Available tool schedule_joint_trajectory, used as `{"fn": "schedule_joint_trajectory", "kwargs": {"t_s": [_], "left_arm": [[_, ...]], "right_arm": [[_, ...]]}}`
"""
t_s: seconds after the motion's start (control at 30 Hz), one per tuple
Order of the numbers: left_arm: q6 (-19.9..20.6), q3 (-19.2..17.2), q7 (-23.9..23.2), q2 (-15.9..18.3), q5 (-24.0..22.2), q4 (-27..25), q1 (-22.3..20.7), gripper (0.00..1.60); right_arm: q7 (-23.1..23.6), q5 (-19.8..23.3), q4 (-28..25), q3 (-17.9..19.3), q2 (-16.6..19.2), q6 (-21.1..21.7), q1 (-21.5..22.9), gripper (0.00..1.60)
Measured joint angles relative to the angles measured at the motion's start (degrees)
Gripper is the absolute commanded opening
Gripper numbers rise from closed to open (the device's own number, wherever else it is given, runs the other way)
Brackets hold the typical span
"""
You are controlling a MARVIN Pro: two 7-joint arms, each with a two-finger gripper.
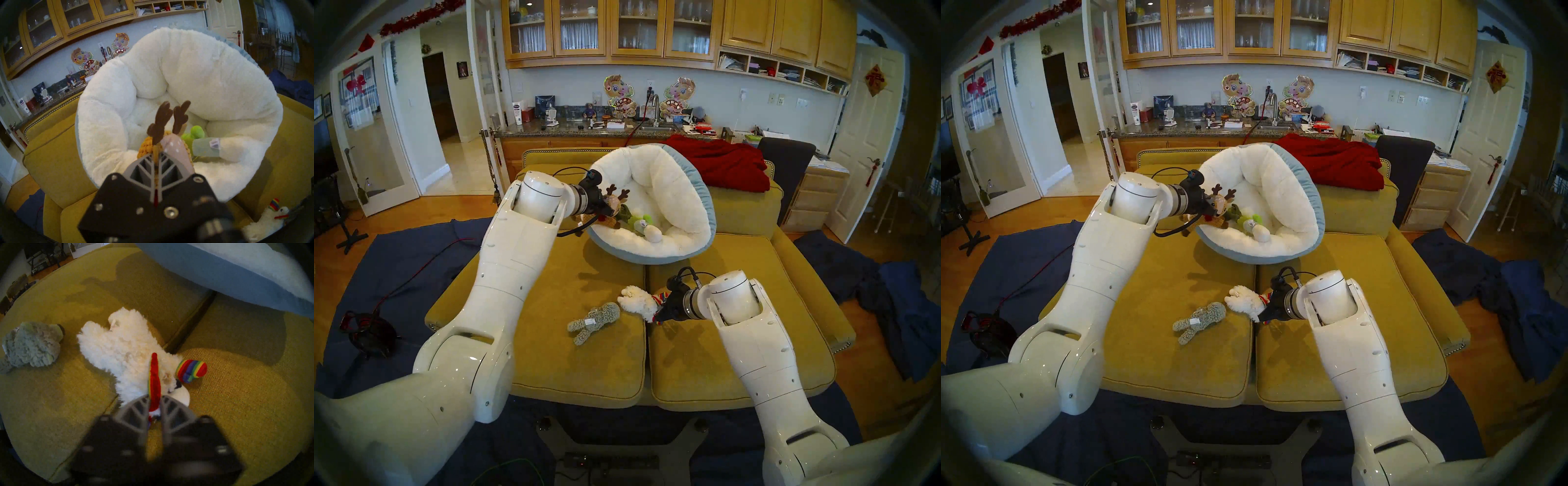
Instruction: Put toys into dog bed
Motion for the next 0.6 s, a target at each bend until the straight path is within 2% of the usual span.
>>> {"fn": "schedule_joint_trajectory", "kwargs": {"t_s": [0.3,0.6], "left_arm": [[-0.01,-0.08,1.25,-2.72,1.14,5.44,-2.71,0.00],[-0.04,-0.48,2.36,-4.57,1.99,7.51,-4.95,0.00]], "right_arm": [[-0.17,0.38,0.38,0.41,-0.10,-0.42,-0.03,0.00],[-0.30,0.92,0.52,0.91,0.04,-0.72,-0.05,0.00]]}}
